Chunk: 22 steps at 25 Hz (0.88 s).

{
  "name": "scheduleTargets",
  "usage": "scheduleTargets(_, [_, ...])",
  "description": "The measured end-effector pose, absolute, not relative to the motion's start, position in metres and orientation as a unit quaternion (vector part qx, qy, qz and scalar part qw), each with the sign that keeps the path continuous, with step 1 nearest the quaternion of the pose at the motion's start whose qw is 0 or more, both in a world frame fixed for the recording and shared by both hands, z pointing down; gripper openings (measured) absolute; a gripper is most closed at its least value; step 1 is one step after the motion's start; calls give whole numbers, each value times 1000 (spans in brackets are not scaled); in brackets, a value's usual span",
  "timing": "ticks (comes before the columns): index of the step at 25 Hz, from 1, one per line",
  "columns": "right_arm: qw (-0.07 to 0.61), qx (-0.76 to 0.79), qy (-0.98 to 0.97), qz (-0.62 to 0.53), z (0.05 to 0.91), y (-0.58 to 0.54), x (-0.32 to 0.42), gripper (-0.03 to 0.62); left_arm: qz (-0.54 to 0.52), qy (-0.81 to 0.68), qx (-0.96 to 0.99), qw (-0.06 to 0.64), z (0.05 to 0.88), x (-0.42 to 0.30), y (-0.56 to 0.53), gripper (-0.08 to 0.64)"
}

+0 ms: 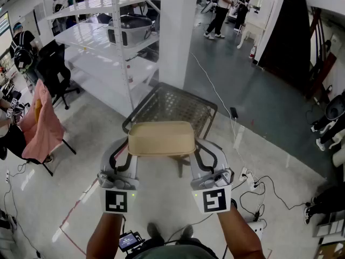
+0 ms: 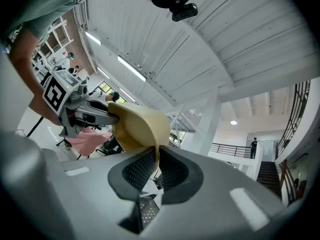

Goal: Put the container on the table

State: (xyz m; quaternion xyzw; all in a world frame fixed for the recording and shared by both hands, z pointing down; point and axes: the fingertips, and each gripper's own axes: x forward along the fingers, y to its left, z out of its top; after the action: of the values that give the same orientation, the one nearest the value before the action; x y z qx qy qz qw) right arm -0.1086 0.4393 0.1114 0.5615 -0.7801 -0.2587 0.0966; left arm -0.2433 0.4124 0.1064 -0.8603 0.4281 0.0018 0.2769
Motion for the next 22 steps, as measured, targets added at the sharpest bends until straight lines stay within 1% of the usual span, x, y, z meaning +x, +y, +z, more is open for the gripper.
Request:
scheduleTargets(10, [98, 567, -775, -261, 113, 445, -119, 32, 5, 420, -858, 295, 102, -251, 417, 48])
scheduleTargets(14, [99, 568, -773, -263, 115, 447, -127, 37, 6, 424, -861, 281, 106, -259, 415, 45])
scheduleTargets(22, [105, 574, -769, -262, 119, 443, -143, 38, 8, 412, -865, 287, 109, -274, 409, 44])
